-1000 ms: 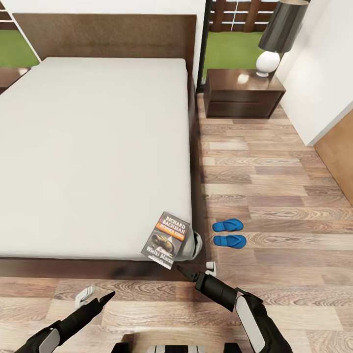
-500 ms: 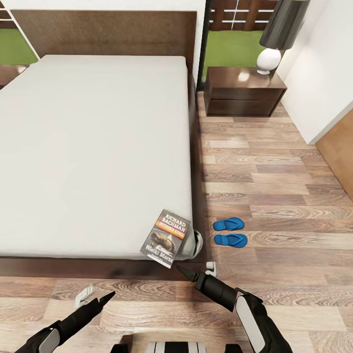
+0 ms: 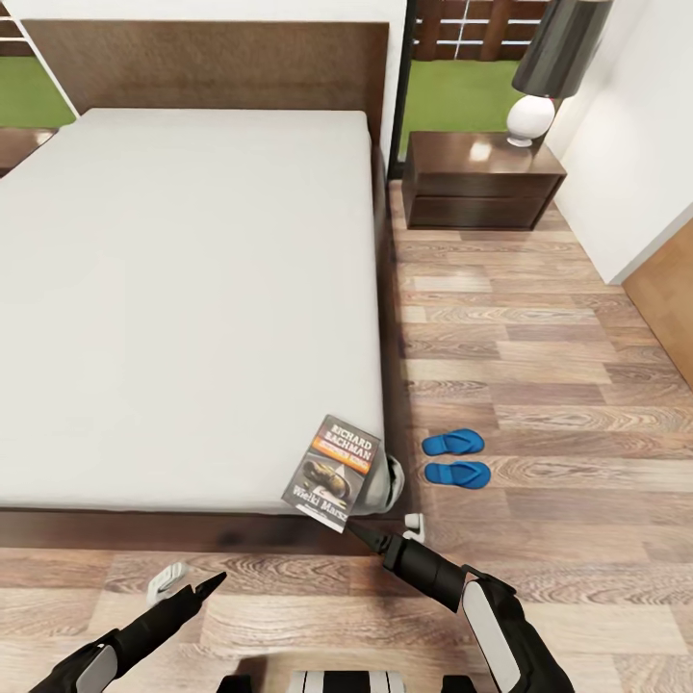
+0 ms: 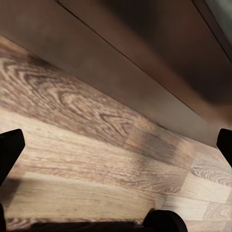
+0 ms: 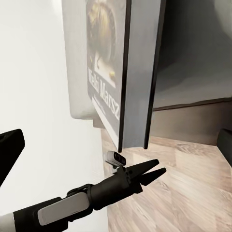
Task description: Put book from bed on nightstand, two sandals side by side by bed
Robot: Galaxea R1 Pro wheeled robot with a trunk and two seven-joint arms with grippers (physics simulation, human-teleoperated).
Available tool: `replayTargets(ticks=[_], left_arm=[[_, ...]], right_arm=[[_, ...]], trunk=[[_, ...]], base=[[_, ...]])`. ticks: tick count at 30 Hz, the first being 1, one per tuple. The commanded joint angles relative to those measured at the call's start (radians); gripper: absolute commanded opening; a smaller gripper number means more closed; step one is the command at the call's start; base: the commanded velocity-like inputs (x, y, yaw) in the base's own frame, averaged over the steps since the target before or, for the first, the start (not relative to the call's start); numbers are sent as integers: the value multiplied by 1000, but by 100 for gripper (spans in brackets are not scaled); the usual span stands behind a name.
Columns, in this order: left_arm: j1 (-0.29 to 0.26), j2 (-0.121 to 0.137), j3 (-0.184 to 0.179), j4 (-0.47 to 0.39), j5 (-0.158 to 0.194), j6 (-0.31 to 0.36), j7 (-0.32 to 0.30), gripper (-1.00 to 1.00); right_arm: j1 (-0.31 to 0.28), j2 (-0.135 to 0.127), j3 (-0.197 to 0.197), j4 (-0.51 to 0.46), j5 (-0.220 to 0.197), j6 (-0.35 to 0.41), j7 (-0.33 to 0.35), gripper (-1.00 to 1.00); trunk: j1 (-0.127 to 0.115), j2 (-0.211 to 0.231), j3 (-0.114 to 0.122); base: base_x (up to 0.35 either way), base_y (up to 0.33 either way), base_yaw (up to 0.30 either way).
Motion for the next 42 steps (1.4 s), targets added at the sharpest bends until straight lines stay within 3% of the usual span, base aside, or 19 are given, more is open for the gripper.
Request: replayTargets(ticks=[1,42], left_arm=[[0,0,0,0,9,10,-4,100],[0,0,0,0,9,10,-3,100]], right_arm=[[0,0,-1,0,-6,7,0,100],[0,0,-1,0,-6,7,0,100]], trunk=[[0,0,0],[0,0,0]], base=[[28,43,0],[16,14,0]])
